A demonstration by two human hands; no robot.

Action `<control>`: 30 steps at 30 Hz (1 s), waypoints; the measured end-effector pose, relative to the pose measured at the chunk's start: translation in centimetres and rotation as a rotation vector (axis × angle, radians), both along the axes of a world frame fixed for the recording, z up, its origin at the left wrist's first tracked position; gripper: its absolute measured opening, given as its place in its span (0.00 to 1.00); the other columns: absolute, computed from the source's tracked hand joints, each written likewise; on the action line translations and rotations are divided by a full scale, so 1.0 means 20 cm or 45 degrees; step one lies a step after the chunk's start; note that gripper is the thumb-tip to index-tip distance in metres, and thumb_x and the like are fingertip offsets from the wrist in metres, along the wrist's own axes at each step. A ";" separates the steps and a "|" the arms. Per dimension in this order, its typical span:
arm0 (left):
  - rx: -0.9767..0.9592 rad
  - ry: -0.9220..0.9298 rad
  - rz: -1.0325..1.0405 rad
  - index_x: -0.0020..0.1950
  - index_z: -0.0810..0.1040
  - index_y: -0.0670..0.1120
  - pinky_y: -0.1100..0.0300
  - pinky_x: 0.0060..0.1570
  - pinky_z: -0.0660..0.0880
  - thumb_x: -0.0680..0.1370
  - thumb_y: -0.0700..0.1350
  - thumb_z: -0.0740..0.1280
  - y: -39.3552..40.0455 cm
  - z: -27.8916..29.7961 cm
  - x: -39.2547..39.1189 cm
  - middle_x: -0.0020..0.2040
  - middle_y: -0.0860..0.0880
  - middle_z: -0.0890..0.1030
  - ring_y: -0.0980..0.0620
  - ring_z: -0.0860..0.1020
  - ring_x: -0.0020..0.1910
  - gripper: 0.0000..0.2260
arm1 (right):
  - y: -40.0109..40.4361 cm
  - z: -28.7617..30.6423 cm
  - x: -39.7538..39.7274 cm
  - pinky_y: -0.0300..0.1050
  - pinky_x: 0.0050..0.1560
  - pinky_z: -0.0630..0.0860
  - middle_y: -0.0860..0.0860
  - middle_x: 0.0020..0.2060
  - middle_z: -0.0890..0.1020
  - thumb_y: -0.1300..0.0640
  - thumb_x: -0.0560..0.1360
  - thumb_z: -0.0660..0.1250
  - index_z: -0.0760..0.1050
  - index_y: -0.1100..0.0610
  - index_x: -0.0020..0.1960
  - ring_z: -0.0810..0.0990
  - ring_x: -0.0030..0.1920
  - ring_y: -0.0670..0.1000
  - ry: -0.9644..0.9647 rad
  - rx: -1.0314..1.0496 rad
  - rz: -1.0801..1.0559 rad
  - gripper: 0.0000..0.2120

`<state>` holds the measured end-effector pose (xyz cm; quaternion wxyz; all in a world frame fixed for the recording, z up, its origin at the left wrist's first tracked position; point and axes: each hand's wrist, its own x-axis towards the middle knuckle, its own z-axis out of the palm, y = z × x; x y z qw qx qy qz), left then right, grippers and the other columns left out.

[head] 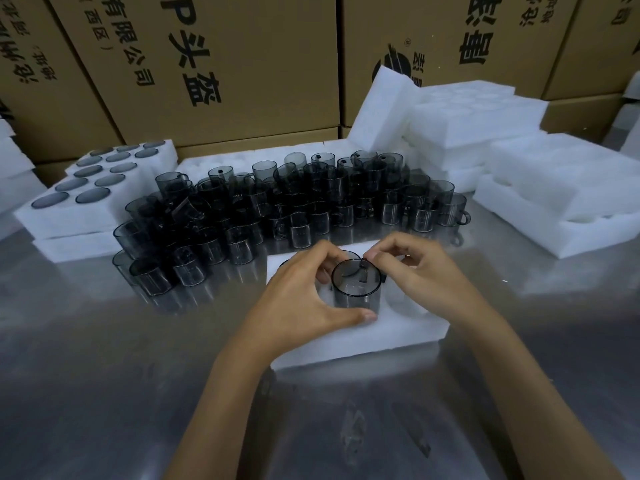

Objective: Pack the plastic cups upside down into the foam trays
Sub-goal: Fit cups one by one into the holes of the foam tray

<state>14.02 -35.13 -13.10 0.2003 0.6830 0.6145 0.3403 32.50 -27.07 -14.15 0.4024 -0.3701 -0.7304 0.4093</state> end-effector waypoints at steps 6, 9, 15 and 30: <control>-0.034 -0.018 -0.003 0.49 0.74 0.63 0.61 0.50 0.75 0.56 0.68 0.77 0.01 -0.01 -0.01 0.47 0.60 0.79 0.59 0.77 0.52 0.27 | 0.01 -0.02 0.01 0.30 0.56 0.64 0.44 0.48 0.84 0.49 0.77 0.69 0.84 0.53 0.43 0.73 0.57 0.44 -0.200 0.072 -0.029 0.09; -0.049 0.072 -0.018 0.50 0.73 0.62 0.61 0.48 0.72 0.56 0.69 0.78 0.01 -0.02 -0.01 0.47 0.62 0.76 0.57 0.74 0.52 0.28 | 0.02 -0.03 0.03 0.39 0.67 0.61 0.39 0.53 0.81 0.48 0.76 0.71 0.84 0.48 0.43 0.70 0.62 0.43 -0.259 0.072 -0.038 0.06; -0.037 -0.022 -0.055 0.52 0.79 0.60 0.65 0.47 0.66 0.67 0.72 0.67 0.02 -0.04 -0.03 0.47 0.65 0.76 0.61 0.72 0.50 0.21 | 0.03 -0.02 0.07 0.37 0.71 0.57 0.35 0.59 0.76 0.49 0.75 0.72 0.85 0.44 0.44 0.66 0.70 0.41 -0.345 0.055 -0.002 0.03; -0.126 0.270 0.057 0.73 0.63 0.65 0.51 0.77 0.41 0.66 0.70 0.71 0.05 -0.08 -0.07 0.77 0.62 0.59 0.63 0.49 0.77 0.38 | 0.03 -0.04 0.06 0.40 0.69 0.49 0.42 0.74 0.64 0.50 0.70 0.78 0.76 0.39 0.52 0.53 0.77 0.42 -0.423 0.022 -0.024 0.16</control>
